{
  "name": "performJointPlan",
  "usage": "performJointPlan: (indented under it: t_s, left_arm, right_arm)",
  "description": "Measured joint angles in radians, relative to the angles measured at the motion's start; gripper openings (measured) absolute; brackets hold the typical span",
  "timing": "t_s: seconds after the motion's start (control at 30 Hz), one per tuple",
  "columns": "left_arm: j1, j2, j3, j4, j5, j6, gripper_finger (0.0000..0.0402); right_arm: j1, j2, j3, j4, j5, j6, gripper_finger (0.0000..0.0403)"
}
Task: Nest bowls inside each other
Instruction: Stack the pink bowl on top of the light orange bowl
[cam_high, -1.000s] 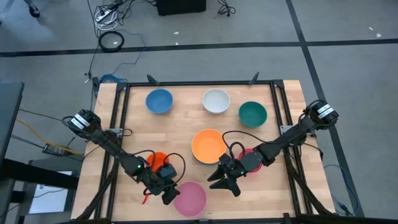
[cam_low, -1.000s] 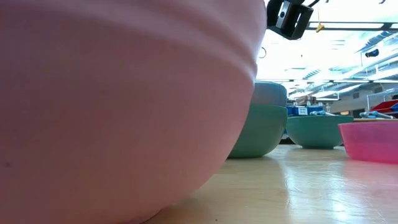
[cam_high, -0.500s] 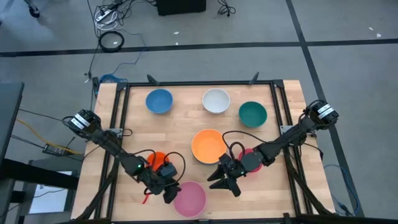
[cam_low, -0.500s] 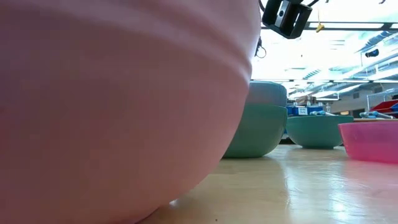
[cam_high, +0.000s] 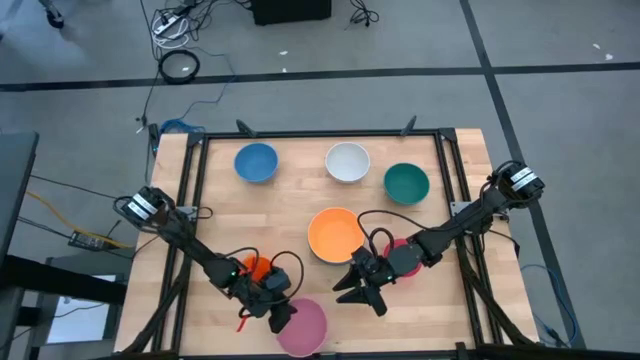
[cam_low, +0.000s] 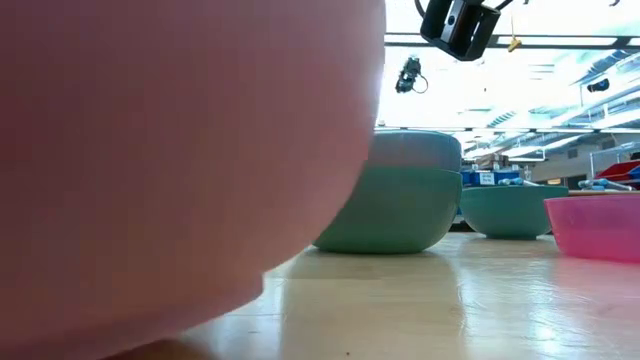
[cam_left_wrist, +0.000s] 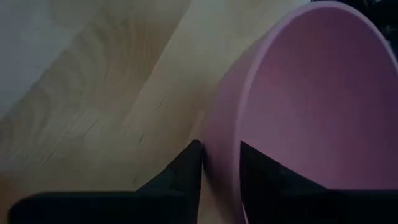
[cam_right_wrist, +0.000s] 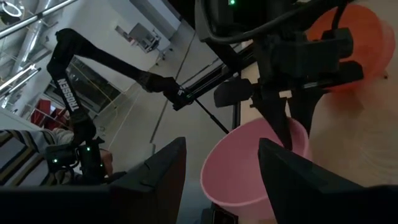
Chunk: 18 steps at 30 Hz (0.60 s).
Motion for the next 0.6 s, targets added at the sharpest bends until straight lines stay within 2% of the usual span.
performJointPlan:
  t_s: [0.3, 0.6]
  left_arm:
    - [0.000, 0.000, 0.000, 0.013, 0.000, 0.000, 0.0076]
    - [0.000, 0.000, 0.000, 0.017, 0.000, 0.001, 0.0036]
  right_arm:
    - [0.000, 0.000, 0.000, 0.000, 0.001, 0.000, 0.0191]
    - [0.000, 0.000, 0.000, -0.001, 0.002, 0.000, 0.0191]
